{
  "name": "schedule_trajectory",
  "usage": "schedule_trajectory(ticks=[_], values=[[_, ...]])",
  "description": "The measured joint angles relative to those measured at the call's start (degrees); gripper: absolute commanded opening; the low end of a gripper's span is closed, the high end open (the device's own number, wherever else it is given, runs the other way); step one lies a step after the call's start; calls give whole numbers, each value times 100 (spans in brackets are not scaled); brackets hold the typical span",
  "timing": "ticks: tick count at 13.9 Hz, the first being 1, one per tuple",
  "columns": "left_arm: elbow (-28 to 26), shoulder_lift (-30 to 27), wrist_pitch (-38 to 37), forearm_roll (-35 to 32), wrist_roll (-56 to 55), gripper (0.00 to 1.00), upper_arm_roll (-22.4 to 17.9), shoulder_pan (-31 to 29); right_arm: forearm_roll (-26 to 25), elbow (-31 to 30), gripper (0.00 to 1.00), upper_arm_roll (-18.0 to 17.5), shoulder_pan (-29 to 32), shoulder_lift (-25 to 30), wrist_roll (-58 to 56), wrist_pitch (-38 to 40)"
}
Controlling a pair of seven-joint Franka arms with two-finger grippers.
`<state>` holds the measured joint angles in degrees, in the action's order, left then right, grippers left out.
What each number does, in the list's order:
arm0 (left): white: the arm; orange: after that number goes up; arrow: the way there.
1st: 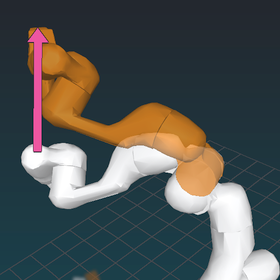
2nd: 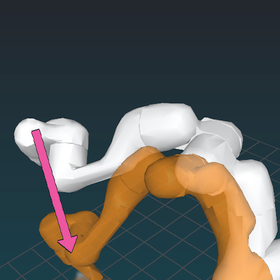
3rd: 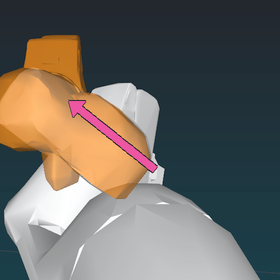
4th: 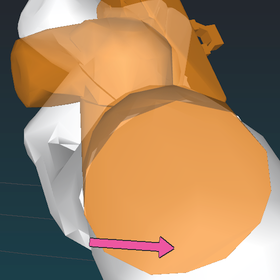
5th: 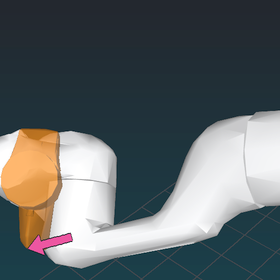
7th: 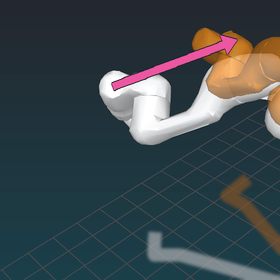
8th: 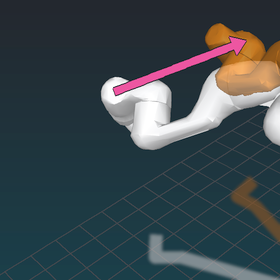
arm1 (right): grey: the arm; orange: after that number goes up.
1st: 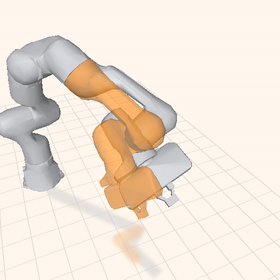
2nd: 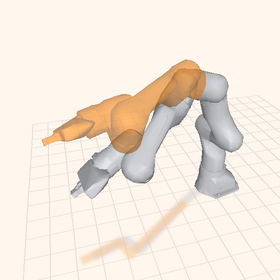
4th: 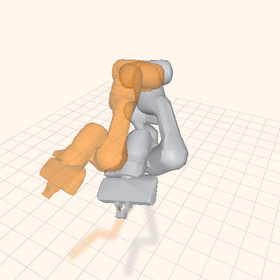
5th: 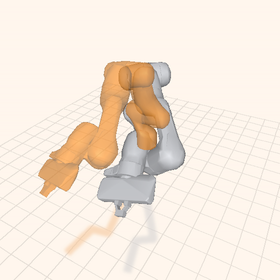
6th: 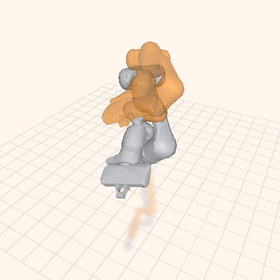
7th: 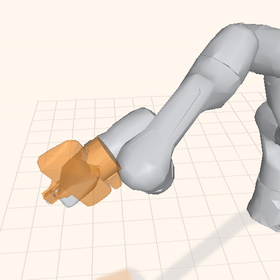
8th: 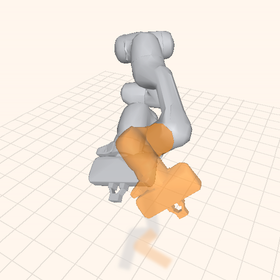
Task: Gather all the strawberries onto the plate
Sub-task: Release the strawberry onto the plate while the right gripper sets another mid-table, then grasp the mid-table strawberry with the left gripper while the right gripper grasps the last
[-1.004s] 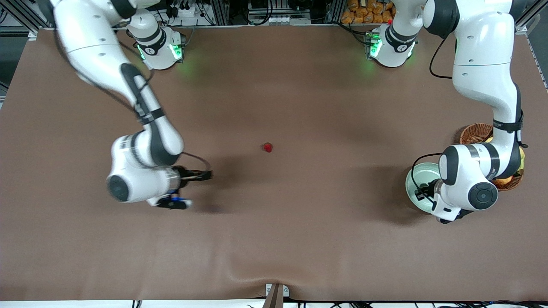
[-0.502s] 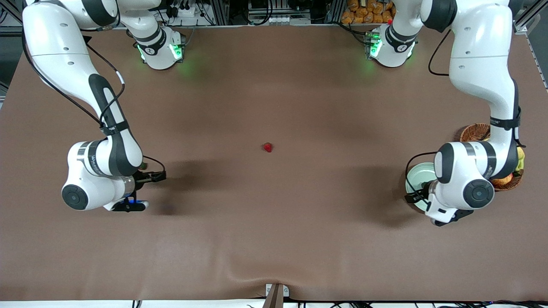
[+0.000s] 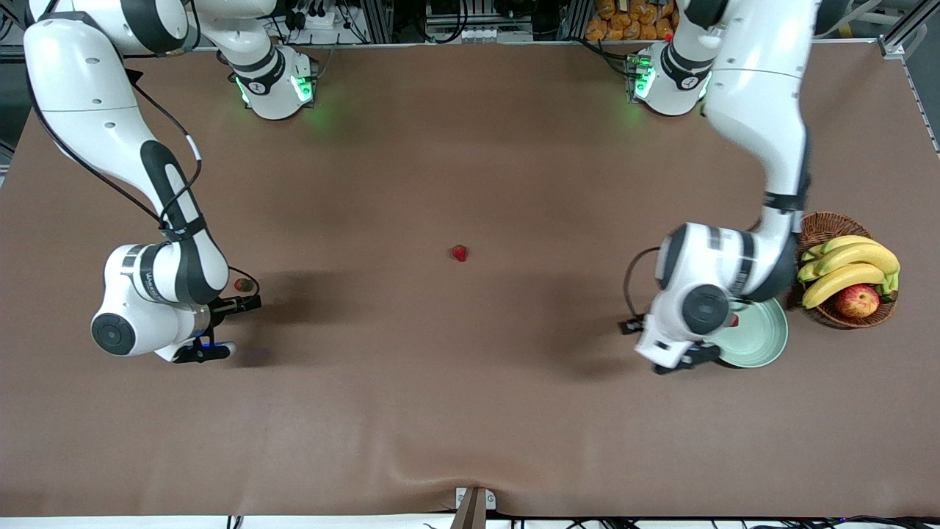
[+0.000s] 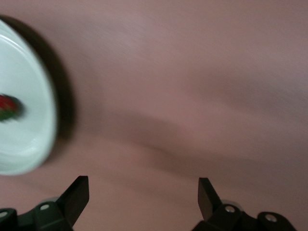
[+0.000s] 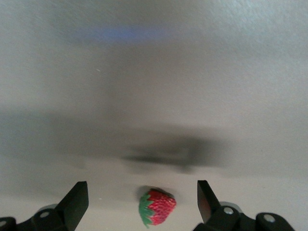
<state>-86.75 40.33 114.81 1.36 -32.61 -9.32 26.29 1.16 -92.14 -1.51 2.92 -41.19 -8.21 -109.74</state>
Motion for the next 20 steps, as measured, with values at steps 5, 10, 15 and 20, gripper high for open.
schedule_trajectory(ticks=[5,10,15,20], values=[[78,-3,2,226,-656,100,184,780,-9,-281,88,20,40,-1,-15,12],[329,-5,20,460,-1536,100,734,1492,-11,-354,54,60,50,0,-15,199],[382,99,351,462,-1955,100,907,2044,-16,-354,19,64,50,7,-16,274],[382,413,560,462,-2019,100,912,2194,-16,-60,6,39,18,43,-16,484]])
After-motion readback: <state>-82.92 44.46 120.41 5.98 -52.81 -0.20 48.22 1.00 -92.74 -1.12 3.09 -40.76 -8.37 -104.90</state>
